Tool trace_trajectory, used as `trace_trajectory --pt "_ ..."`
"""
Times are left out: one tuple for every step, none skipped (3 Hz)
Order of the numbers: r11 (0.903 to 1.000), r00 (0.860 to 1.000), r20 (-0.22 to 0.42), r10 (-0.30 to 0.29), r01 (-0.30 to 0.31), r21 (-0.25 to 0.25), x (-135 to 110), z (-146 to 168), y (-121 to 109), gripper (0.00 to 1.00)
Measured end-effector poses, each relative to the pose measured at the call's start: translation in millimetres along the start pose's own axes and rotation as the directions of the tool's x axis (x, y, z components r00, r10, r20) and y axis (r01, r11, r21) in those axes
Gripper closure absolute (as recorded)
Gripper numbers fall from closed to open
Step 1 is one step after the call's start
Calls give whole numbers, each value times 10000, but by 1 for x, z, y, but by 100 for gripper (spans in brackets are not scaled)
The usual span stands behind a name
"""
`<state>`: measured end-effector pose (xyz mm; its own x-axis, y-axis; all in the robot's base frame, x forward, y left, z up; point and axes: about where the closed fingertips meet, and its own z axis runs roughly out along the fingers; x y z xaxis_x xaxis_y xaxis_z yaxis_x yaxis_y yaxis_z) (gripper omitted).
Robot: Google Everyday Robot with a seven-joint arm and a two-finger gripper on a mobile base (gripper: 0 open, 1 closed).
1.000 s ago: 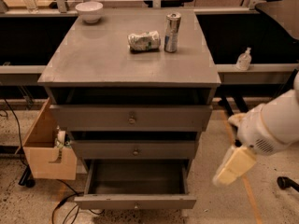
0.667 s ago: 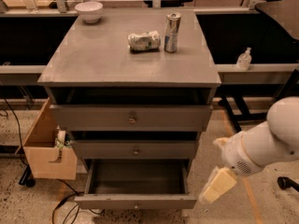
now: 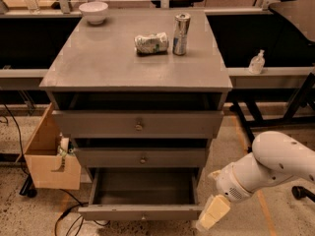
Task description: Close bottom drawer
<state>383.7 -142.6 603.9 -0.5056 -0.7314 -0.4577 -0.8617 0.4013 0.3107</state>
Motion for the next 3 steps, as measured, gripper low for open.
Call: trace_trajectory --pt "10000 10000 0 -2 2 -1 0 0 0 0" --pt "9980 9983 -19 -590 589 -222 -1 13 -6 0" --pt "9810 9851 -6 -1718 1710 -919 16 66 -31 0"
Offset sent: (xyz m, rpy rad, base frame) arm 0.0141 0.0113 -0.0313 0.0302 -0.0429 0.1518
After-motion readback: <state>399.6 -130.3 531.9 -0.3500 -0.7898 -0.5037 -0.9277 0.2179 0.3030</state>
